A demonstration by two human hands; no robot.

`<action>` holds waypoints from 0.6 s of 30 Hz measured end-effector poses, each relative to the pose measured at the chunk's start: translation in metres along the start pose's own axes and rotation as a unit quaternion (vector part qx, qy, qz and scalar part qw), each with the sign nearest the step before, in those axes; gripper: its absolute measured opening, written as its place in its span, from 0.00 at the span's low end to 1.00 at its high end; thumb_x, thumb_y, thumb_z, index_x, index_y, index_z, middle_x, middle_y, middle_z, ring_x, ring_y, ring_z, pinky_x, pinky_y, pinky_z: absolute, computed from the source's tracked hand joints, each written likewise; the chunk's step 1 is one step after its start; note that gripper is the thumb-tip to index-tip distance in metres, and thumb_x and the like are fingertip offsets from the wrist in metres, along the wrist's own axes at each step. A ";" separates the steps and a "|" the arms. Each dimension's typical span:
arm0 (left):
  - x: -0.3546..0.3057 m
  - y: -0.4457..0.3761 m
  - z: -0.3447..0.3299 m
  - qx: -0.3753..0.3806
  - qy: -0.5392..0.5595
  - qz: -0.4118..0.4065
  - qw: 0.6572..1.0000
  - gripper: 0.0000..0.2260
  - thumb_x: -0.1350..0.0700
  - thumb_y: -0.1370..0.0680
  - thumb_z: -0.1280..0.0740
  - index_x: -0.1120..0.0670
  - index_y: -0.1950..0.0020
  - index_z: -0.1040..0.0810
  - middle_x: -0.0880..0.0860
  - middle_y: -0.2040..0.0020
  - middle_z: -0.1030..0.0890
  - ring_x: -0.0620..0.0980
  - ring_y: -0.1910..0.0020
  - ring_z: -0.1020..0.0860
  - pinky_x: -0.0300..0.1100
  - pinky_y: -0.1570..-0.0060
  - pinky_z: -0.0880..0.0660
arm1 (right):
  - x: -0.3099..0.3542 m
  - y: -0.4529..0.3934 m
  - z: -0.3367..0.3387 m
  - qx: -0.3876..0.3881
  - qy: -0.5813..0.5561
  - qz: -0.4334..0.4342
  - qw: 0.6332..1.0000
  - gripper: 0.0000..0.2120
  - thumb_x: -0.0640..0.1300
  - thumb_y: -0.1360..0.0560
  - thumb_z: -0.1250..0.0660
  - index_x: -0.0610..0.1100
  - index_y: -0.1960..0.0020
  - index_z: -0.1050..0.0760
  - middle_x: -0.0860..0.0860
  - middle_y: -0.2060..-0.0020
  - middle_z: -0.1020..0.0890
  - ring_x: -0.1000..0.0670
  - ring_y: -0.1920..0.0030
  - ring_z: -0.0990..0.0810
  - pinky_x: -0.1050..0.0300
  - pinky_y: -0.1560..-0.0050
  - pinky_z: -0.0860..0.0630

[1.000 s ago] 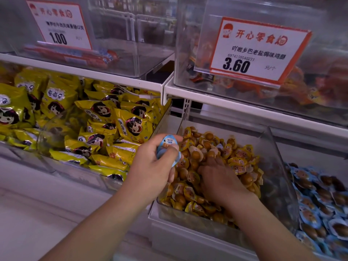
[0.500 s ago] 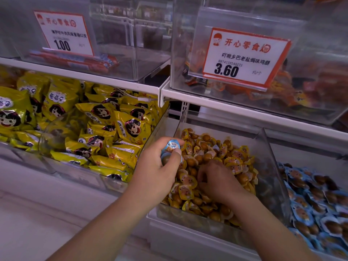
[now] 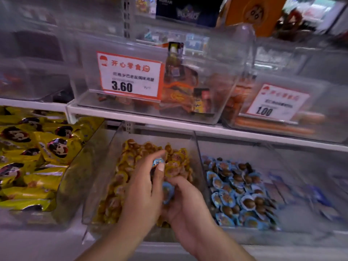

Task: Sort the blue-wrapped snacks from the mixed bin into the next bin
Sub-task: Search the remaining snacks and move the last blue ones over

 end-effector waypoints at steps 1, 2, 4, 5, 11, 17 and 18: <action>-0.007 0.003 -0.013 0.030 -0.033 -0.024 0.999 0.13 0.50 0.15 0.44 0.43 0.32 0.27 0.41 0.36 0.23 0.38 0.36 0.27 0.36 0.36 0.33 | 0.002 0.002 0.002 -0.004 -0.041 -0.011 0.999 0.15 0.45 0.24 0.36 0.37 0.43 0.18 0.39 0.47 0.16 0.44 0.46 0.17 0.44 0.39 0.23; -0.015 0.007 -0.025 0.065 -0.081 -0.056 0.993 0.16 0.50 0.16 0.45 0.45 0.30 0.27 0.43 0.35 0.23 0.41 0.34 0.28 0.38 0.34 0.35 | 0.006 0.004 0.004 -0.004 -0.071 -0.014 0.997 0.17 0.49 0.23 0.35 0.39 0.41 0.18 0.41 0.44 0.16 0.45 0.42 0.18 0.46 0.33 0.26; -0.025 0.015 -0.049 0.133 -0.152 -0.106 0.974 0.23 0.46 0.19 0.48 0.49 0.26 0.31 0.48 0.29 0.27 0.44 0.27 0.35 0.44 0.28 0.42 | 0.018 0.005 0.012 -0.004 -0.057 0.007 0.998 0.18 0.54 0.22 0.34 0.43 0.39 0.19 0.46 0.43 0.15 0.49 0.40 0.18 0.52 0.33 0.27; -0.028 0.016 -0.056 0.158 -0.150 -0.112 0.970 0.25 0.45 0.21 0.49 0.49 0.24 0.34 0.48 0.25 0.31 0.43 0.23 0.41 0.46 0.25 0.46 | 0.026 0.005 0.019 -0.012 -0.027 0.028 0.999 0.17 0.53 0.21 0.34 0.43 0.38 0.19 0.47 0.44 0.15 0.50 0.40 0.17 0.52 0.33 0.27; -0.037 0.010 -0.053 0.163 0.020 -0.114 0.980 0.26 0.40 0.19 0.44 0.44 0.21 0.38 0.38 0.23 0.37 0.39 0.23 0.41 0.35 0.27 0.44 | 0.084 0.004 0.056 0.013 0.039 0.095 0.995 0.13 0.40 0.21 0.33 0.36 0.39 0.21 0.43 0.52 0.14 0.50 0.55 0.14 0.60 0.63 0.19; 0.021 -0.015 -0.030 0.130 -0.111 -0.012 0.985 0.14 0.46 0.20 0.37 0.30 0.37 0.30 0.35 0.37 0.25 0.35 0.41 0.25 0.33 0.47 0.29 | 0.163 -0.022 0.149 -0.213 0.166 0.164 0.949 0.10 0.44 0.18 0.39 0.41 0.45 0.21 0.42 0.52 0.17 0.45 0.58 0.19 0.53 0.60 0.23; 0.028 -0.017 -0.026 0.123 -0.113 0.003 0.986 0.16 0.51 0.21 0.35 0.32 0.38 0.29 0.36 0.39 0.22 0.36 0.42 0.24 0.33 0.48 0.28 | 0.174 -0.025 0.166 -0.252 0.213 0.167 0.929 0.11 0.46 0.17 0.41 0.43 0.44 0.21 0.43 0.48 0.17 0.44 0.53 0.19 0.53 0.56 0.25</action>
Point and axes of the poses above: each hand's wrist, its own y-axis away from the middle knuckle, its own z-axis out of the back of the hand, x = y × z, the point moved 7 cm from there along -y, towards the middle knuckle
